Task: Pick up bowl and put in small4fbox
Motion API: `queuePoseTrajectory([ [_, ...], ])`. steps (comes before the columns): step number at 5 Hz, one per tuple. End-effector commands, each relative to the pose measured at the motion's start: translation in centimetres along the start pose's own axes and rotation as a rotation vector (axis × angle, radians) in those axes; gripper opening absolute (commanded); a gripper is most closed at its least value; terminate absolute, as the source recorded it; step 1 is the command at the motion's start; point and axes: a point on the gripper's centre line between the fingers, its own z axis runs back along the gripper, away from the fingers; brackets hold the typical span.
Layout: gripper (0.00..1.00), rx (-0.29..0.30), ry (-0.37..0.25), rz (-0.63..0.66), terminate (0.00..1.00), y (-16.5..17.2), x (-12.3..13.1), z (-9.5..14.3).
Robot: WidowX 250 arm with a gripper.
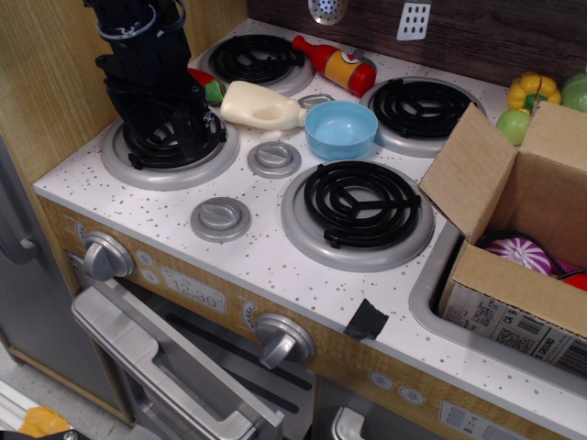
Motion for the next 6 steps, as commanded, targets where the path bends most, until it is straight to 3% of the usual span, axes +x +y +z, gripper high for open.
queuePoseTrajectory([
  [1, 1.0, 0.0, 0.0, 0.0, 0.0, 0.0, 0.0, 0.0],
  [2, 1.0, 0.051, 0.004, 0.067, 0.0, -0.1, 1.8, -0.7],
  [3, 1.0, 0.045, 0.013, 0.23, 0.0, -0.7, 4.7, -1.4],
  [4, 1.0, 0.005, 0.002, 0.349, 0.0, -2.9, 7.6, -1.3],
  [6, 1.0, -0.065, -0.006, 0.641, 0.0, -6.3, 10.7, -1.0],
])
